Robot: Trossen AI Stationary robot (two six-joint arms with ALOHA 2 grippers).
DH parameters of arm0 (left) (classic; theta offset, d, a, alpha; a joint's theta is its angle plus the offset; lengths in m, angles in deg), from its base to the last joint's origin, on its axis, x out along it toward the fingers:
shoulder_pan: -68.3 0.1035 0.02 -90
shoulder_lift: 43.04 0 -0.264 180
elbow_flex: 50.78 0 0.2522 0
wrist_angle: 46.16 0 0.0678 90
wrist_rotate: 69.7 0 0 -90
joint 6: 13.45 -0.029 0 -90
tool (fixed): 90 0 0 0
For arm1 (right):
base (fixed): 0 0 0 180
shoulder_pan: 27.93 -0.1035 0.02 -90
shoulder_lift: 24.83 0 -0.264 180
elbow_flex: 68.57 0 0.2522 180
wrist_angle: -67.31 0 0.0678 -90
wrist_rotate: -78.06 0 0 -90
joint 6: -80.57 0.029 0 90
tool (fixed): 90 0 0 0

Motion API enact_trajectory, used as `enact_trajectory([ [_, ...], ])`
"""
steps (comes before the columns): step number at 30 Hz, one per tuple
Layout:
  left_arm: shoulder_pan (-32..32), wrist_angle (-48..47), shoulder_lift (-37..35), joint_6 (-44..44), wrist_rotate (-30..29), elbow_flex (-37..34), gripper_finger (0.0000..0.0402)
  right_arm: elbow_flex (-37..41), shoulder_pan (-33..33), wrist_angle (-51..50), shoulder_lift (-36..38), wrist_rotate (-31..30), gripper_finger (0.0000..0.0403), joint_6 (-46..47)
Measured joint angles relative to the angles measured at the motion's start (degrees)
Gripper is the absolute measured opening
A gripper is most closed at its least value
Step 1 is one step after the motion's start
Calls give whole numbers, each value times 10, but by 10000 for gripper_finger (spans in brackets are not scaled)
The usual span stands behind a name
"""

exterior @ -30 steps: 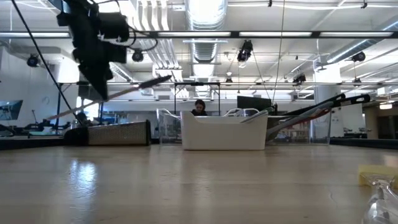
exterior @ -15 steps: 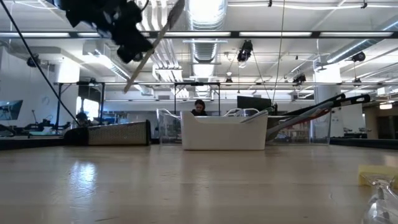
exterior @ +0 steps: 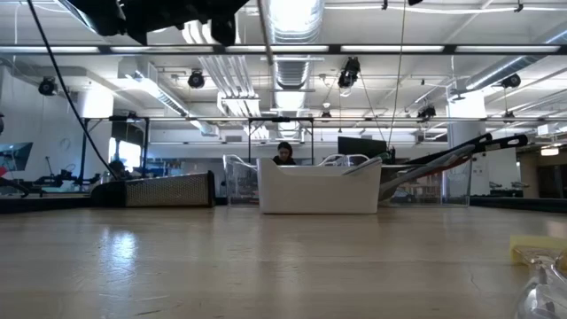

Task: Pick & Place Kitchen Items
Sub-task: Put the gray spatula into the left transparent bin

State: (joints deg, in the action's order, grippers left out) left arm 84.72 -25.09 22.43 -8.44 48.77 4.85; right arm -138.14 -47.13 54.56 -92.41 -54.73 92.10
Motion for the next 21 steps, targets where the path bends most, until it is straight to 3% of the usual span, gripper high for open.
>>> enact_trajectory([
  [6,-26,45,75,2,-29,48,53,6,45,2,-5,86,131,-9],
  [21,-31,44,215,15,-1,198,53,-48,66,-106,-5,86,201,-17],
])
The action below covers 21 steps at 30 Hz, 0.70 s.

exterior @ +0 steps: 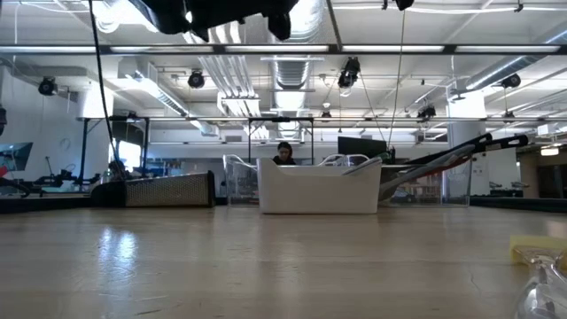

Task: Pick & Place Kitchen Items
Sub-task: Put the gray spatula into the left transparent bin

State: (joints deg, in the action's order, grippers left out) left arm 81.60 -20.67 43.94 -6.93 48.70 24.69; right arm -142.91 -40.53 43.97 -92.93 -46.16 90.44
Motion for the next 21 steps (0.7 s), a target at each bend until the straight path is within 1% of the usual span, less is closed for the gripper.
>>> enact_trajectory([
  [5,-6,0,30,0,17,41,53,-1,9,-1,0,1,195,4],
  [12,-7,-4,50,-2,29,73,53,0,9,-1,0,2,181,5],
  [18,-7,-4,49,-3,36,81,53,5,9,0,0,4,152,9],
  [21,-7,-3,49,-3,37,87,53,9,9,-5,0,14,138,24],
])
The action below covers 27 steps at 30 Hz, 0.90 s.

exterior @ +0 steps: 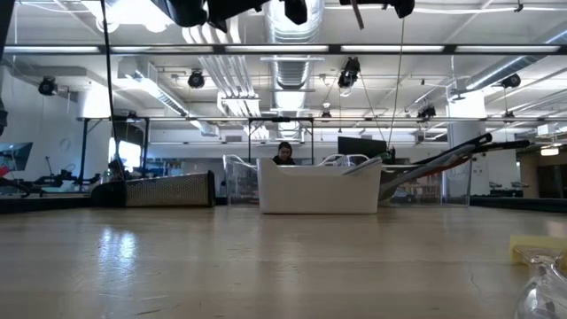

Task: Pick & Place Kitchen Items
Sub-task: Put the gray spatula into the left transparent bin

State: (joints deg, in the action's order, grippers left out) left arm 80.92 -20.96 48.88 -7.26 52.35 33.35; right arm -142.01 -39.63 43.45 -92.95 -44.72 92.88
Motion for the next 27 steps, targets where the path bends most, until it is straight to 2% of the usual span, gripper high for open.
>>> enact_trajectory([
  [12,0,-26,-2,-3,19,32,53,18,0,-3,0,5,124,13],
  [15,0,-35,-2,-5,18,31,53,18,0,-3,0,5,101,15],
  [19,0,-36,-2,-1,18,29,53,18,0,-5,0,23,45,19],
  [27,2,-40,-2,5,15,27,53,18,0,-7,3,28,46,21],
])
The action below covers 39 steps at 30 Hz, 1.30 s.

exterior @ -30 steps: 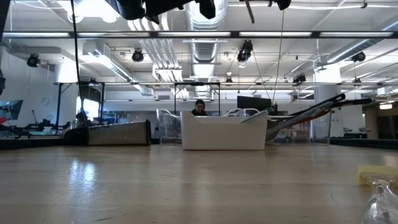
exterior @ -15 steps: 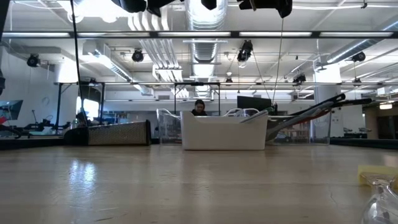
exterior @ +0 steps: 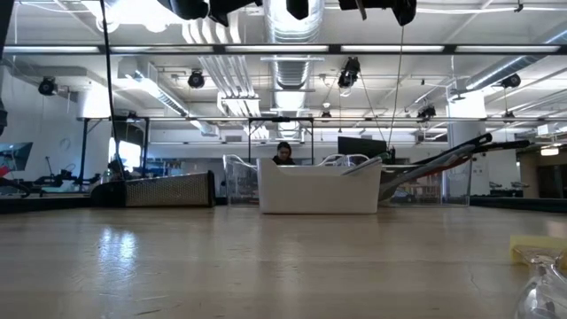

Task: Pick & Place Kitchen Items
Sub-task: Put the gray spatula into the left transparent bin

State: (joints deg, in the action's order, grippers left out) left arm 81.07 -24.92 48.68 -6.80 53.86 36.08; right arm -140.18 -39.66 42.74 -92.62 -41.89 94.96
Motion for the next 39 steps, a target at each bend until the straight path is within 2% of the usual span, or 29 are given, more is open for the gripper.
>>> enact_trajectory([
  [2,1,-9,0,9,0,0,64,1,0,-3,3,1,46,2],
  [5,4,-61,-2,19,14,2,117,1,1,-20,16,0,46,7],
  [10,24,-239,-33,-52,9,7,206,-48,12,-159,40,-25,46,52],
  [13,47,-364,-78,-96,-42,9,235,-88,22,-235,40,-24,46,53],
  [17,73,-533,-152,-152,-182,7,244,-160,75,-333,28,9,46,52],
  [19,79,-563,-196,-166,-242,7,243,-196,121,-372,10,52,46,40],
  [21,80,-578,-237,-173,-276,8,243,-235,171,-397,-14,104,46,16],
  [25,80,-583,-299,-170,-283,7,243,-311,275,-434,-79,232,46,-35],
  [29,80,-593,-343,-144,-284,7,243,-389,347,-501,-169,307,46,-81],
  [34,80,-615,-371,-136,-285,7,243,-496,391,-640,-289,320,46,-129],
  [39,80,-616,-385,-135,-285,7,243,-581,411,-736,-391,322,46,-171],
])
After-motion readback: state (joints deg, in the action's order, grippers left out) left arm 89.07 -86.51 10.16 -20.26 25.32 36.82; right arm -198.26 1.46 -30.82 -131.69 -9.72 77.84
